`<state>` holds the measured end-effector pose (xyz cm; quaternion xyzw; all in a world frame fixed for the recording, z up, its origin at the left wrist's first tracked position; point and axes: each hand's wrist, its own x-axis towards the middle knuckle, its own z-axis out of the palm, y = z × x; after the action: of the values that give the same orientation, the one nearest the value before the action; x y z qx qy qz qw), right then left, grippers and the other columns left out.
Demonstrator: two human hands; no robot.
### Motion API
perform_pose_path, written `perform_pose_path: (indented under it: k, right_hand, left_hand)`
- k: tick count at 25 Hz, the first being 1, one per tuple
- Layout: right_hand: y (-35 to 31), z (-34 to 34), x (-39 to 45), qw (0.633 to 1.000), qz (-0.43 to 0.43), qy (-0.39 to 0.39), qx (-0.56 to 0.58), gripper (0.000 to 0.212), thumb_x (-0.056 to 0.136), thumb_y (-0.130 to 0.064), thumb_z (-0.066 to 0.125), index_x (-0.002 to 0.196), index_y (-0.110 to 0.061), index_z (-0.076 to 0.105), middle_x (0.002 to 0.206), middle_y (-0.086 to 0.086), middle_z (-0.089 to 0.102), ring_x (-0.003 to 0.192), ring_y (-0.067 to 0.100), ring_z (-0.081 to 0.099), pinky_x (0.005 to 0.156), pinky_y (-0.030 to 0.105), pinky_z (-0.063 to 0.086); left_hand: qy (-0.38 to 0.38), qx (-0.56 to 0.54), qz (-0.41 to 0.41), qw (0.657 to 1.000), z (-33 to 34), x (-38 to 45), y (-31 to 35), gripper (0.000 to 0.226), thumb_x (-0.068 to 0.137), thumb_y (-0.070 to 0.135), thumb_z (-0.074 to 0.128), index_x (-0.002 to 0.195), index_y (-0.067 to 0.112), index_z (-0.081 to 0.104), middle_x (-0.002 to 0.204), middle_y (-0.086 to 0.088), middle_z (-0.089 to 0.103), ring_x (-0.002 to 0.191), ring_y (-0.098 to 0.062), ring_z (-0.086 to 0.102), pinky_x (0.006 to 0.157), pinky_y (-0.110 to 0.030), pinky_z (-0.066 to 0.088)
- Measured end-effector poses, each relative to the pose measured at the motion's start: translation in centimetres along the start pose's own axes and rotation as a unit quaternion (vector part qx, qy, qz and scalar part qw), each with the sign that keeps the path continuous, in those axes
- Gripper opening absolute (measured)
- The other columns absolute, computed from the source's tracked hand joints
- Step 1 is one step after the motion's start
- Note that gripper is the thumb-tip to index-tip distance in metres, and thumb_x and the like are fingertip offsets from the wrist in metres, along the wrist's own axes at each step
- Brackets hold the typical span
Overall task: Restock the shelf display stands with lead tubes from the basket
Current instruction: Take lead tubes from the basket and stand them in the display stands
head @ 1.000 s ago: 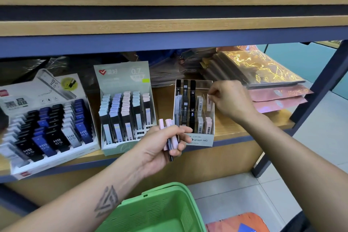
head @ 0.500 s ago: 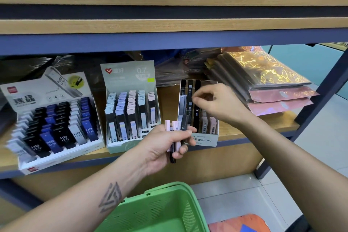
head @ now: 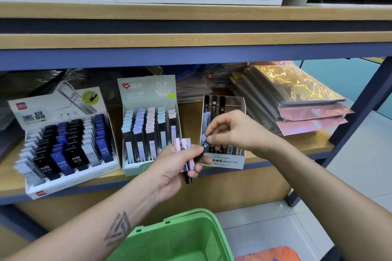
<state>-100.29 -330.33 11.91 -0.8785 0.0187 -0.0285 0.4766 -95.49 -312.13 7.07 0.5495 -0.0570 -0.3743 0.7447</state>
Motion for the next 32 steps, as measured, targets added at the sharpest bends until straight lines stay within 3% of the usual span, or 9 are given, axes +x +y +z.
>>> perform_pose_path:
  k: [3, 8, 13, 17, 20, 28, 32]
  right_hand:
    - [0.3, -0.9, 0.0, 0.998, 0.008, 0.03, 0.054, 0.006, 0.085, -0.001, 0.076, 0.091, -0.003, 0.074, 0.074, 0.012, 0.074, 0.069, 0.019, 0.07, 0.064, 0.024, 0.054]
    - [0.6, -1.2, 0.0, 0.997, 0.025, -0.009, 0.078, 0.011, 0.081, 0.001, 0.08, 0.09, 0.001, 0.074, 0.082, 0.022, 0.074, 0.076, 0.025, 0.071, 0.071, 0.03, 0.057]
    - [0.4, -0.6, 0.1, 0.995, 0.018, -0.077, 0.056, 0.012, 0.085, -0.012, 0.079, 0.092, -0.004, 0.074, 0.085, 0.019, 0.076, 0.081, 0.025, 0.074, 0.071, 0.027, 0.057]
    - [0.4, -0.3, 0.2, 0.996, 0.026, -0.069, 0.055, 0.017, 0.08, -0.002, 0.082, 0.093, -0.004, 0.072, 0.083, 0.014, 0.075, 0.075, 0.021, 0.073, 0.066, 0.026, 0.057]
    - [0.5, -0.5, 0.3, 0.998, 0.02, -0.05, 0.023, 0.025, 0.073, 0.001, 0.086, 0.093, -0.008, 0.073, 0.09, 0.013, 0.075, 0.075, 0.02, 0.07, 0.071, 0.027, 0.059]
    - [0.7, -1.1, 0.1, 0.998, 0.024, -0.056, 0.035, 0.023, 0.077, 0.002, 0.083, 0.097, -0.005, 0.075, 0.092, 0.015, 0.075, 0.077, 0.018, 0.07, 0.071, 0.024, 0.057]
    - [1.3, -1.6, 0.2, 0.989, 0.026, 0.015, 0.144, 0.021, 0.081, 0.008, 0.077, 0.099, 0.0, 0.074, 0.087, 0.016, 0.073, 0.081, 0.024, 0.073, 0.072, 0.027, 0.058]
  left_hand:
    - [0.027, -0.007, 0.031, 0.999, -0.4, 0.1, 0.3, 0.012, 0.094, -0.003, 0.061, 0.105, -0.007, 0.06, 0.08, -0.026, 0.067, 0.048, -0.015, 0.05, 0.038, -0.018, 0.035]
    - [0.041, -0.031, 0.067, 0.996, -0.6, 0.1, 0.8, 0.005, 0.094, -0.002, 0.06, 0.098, -0.004, 0.061, 0.076, -0.022, 0.067, 0.049, -0.014, 0.048, 0.039, -0.018, 0.034]
    - [0.052, -0.03, 0.088, 0.994, -0.8, 0.2, 0.9, 0.012, 0.095, 0.001, 0.06, 0.104, -0.006, 0.064, 0.077, -0.021, 0.065, 0.05, -0.014, 0.048, 0.039, -0.018, 0.033]
    - [0.059, 0.021, 0.119, 0.991, -0.6, -0.1, 0.8, 0.018, 0.092, -0.009, 0.057, 0.105, -0.006, 0.068, 0.064, -0.012, 0.064, 0.048, -0.013, 0.047, 0.04, -0.02, 0.031]
    - [0.059, 0.035, 0.117, 0.991, -0.6, -0.3, 0.6, 0.019, 0.09, -0.01, 0.061, 0.107, -0.004, 0.069, 0.054, -0.006, 0.057, 0.046, -0.013, 0.047, 0.039, -0.019, 0.032]
    - [0.082, 0.043, 0.128, 0.987, -0.8, 0.0, 0.5, 0.017, 0.088, -0.01, 0.065, 0.104, -0.007, 0.069, 0.059, -0.011, 0.06, 0.046, -0.012, 0.047, 0.04, -0.02, 0.034]
    - [0.08, 0.052, 0.133, 0.987, 0.0, 0.2, 0.3, 0.01, 0.088, -0.011, 0.065, 0.096, -0.007, 0.068, 0.082, -0.023, 0.071, 0.047, -0.012, 0.046, 0.04, -0.019, 0.031]
